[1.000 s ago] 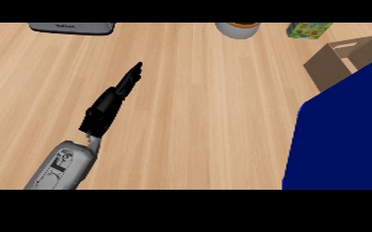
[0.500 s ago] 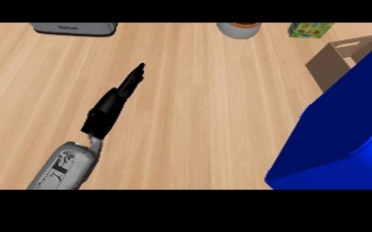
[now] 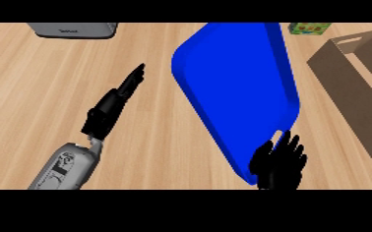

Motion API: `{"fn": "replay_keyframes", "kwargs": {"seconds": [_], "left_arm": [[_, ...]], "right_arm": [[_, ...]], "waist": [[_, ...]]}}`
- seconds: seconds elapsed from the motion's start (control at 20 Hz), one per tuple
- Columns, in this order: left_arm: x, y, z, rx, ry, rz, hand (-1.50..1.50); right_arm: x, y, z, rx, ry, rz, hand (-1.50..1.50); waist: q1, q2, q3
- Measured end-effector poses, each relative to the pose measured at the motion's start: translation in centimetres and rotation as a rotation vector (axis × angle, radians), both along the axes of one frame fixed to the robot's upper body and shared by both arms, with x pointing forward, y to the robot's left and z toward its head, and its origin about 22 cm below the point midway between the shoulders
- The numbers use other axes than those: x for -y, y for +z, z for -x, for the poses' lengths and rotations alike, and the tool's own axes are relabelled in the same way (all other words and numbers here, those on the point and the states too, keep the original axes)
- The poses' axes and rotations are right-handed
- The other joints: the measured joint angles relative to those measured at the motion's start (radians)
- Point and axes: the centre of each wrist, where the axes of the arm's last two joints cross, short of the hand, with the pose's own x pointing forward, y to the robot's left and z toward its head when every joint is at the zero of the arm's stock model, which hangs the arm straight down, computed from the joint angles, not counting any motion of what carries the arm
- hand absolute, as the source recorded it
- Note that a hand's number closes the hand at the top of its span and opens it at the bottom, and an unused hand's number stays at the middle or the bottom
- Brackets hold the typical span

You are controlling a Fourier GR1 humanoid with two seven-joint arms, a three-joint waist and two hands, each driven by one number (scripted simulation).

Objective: Pick the lemon from the tray and place it in the cardboard box

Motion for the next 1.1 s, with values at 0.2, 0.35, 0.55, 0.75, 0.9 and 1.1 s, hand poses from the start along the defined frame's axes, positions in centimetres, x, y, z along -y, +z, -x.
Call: {"fn": "replay_keyframes", "kwargs": {"seconds": [0.2,0.35,0.55,0.75,0.9,1.1], "left_arm": [[-0.7,0.2,0.2,0.008,0.012,-0.001,0.00],[-1.0,0.3,0.1,0.005,0.021,-0.001,0.00],[-1.1,0.3,0.2,0.000,0.027,0.002,0.00],[-0.8,0.4,0.4,0.004,0.028,0.001,0.00],[-0.7,0.3,0.6,0.007,0.030,-0.002,0.00],[-0.6,0.5,0.7,0.003,0.026,0.006,0.00]], "right_arm": [[-1.4,0.9,-0.5,-0.011,0.038,-0.003,-1.50],[-1.8,1.2,-0.4,-0.032,0.056,-0.010,-1.50],[-2.0,1.3,-0.3,-0.060,0.074,-0.018,-1.50],[-2.1,1.2,-0.2,-0.084,0.083,-0.025,-1.50],[-2.0,1.0,-0.1,-0.102,0.085,-0.023,-1.50],[-1.9,0.8,0.0,-0.129,0.082,-0.016,-1.50]], "waist": [[0.003,0.002,0.007],[-0.004,0.003,0.010],[-0.008,0.004,0.011],[-0.010,0.003,0.012],[-0.011,0.003,0.011],[-0.012,0.001,0.010]]}}
